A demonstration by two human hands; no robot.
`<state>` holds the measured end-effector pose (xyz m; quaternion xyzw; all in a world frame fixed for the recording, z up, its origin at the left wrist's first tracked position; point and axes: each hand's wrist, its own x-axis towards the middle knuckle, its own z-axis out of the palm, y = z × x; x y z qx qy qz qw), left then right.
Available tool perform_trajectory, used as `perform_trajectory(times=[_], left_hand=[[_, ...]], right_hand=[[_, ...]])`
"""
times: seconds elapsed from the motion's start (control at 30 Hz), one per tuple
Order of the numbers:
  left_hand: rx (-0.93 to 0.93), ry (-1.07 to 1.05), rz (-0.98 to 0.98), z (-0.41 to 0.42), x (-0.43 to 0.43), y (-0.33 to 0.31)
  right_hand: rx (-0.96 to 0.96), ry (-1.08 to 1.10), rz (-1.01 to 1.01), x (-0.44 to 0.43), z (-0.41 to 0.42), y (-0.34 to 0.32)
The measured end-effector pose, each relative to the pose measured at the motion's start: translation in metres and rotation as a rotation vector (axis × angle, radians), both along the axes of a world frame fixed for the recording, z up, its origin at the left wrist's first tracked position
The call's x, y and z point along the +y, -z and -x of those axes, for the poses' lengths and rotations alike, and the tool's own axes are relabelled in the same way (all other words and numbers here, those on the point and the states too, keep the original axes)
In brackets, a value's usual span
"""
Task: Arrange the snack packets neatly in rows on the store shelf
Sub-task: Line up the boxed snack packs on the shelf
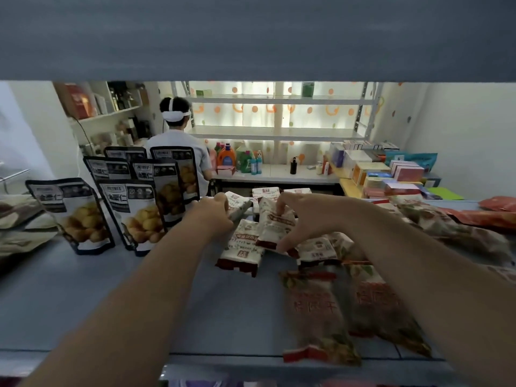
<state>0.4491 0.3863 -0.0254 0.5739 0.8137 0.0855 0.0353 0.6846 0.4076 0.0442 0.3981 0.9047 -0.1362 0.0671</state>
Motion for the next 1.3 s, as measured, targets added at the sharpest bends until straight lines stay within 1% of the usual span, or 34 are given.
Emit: perform_trajectory(times=[0.1, 0.2, 0.37, 0.43, 0.5, 0.57, 0.6, 0.67, 0.73, 0.8, 0.83, 1.0, 1.1, 1.13, 1.2, 1.23, 1.3], left_hand=[[0.0, -0.037, -0.004, 0.005, 0.013, 0.003], [-0.049, -0.063, -0.015, 0.006, 0.023, 0.005], [-0.154, 0.007, -0.049, 0.004, 0.032, 0.004], [-0.185, 0.036, -0.026, 0.002, 0.029, 0.003], [-0.12, 0.038, 0.004, -0.002, 0.021, 0.001], [-0.047, 0.065, -0.06, -0.011, 0.007, -0.005], [-0.041, 0.103, -0.111, -0.017, -0.004, -0.009], [-0.054, 0.207, -0.17, -0.027, -0.025, -0.014], [-0.069, 0.278, -0.099, -0.036, -0.045, -0.016], [-0.061, 0.292, -0.014, -0.04, -0.059, -0.013], [-0.053, 0.291, -0.009, -0.041, -0.063, -0.011], [-0.087, 0.233, -0.067, -0.026, -0.072, -0.002], [-0.028, 0.202, -0.114, -0.017, -0.078, 0.0], [-0.022, 0.228, -0.153, -0.016, -0.08, 0.002], [-0.071, 0.321, -0.192, -0.018, -0.085, 0.007], [-0.089, 0.358, -0.183, -0.02, -0.088, 0.009], [-0.063, 0.392, -0.154, -0.023, -0.091, 0.014]], right_hand=[[-0.012, -0.023, 0.016, 0.005, 0.006, 0.003], [0.031, -0.045, 0.018, 0.005, 0.005, 0.007], [0.043, -0.065, 0.012, 0.005, 0.0, 0.014], [0.027, -0.077, 0.005, 0.004, 0.0, 0.015], [0.026, -0.091, -0.012, 0.004, 0.0, 0.015], [0.028, -0.096, -0.022, 0.004, 0.0, 0.014], [0.03, -0.096, -0.025, 0.005, 0.0, 0.014], [0.033, -0.092, -0.039, 0.006, -0.001, 0.015], [0.035, -0.086, -0.047, 0.007, -0.001, 0.016], [0.04, -0.082, -0.041, 0.007, -0.001, 0.017], [0.041, -0.082, -0.042, 0.007, -0.001, 0.017], [0.024, -0.079, -0.071, 0.0, 0.004, 0.016], [-0.001, -0.07, -0.104, -0.008, 0.011, 0.013], [-0.013, -0.069, -0.119, -0.011, 0.013, 0.012], [-0.032, -0.062, -0.143, -0.016, 0.017, 0.012], [-0.037, -0.057, -0.147, -0.017, 0.018, 0.012], [-0.048, -0.046, -0.141, -0.02, 0.019, 0.012]])
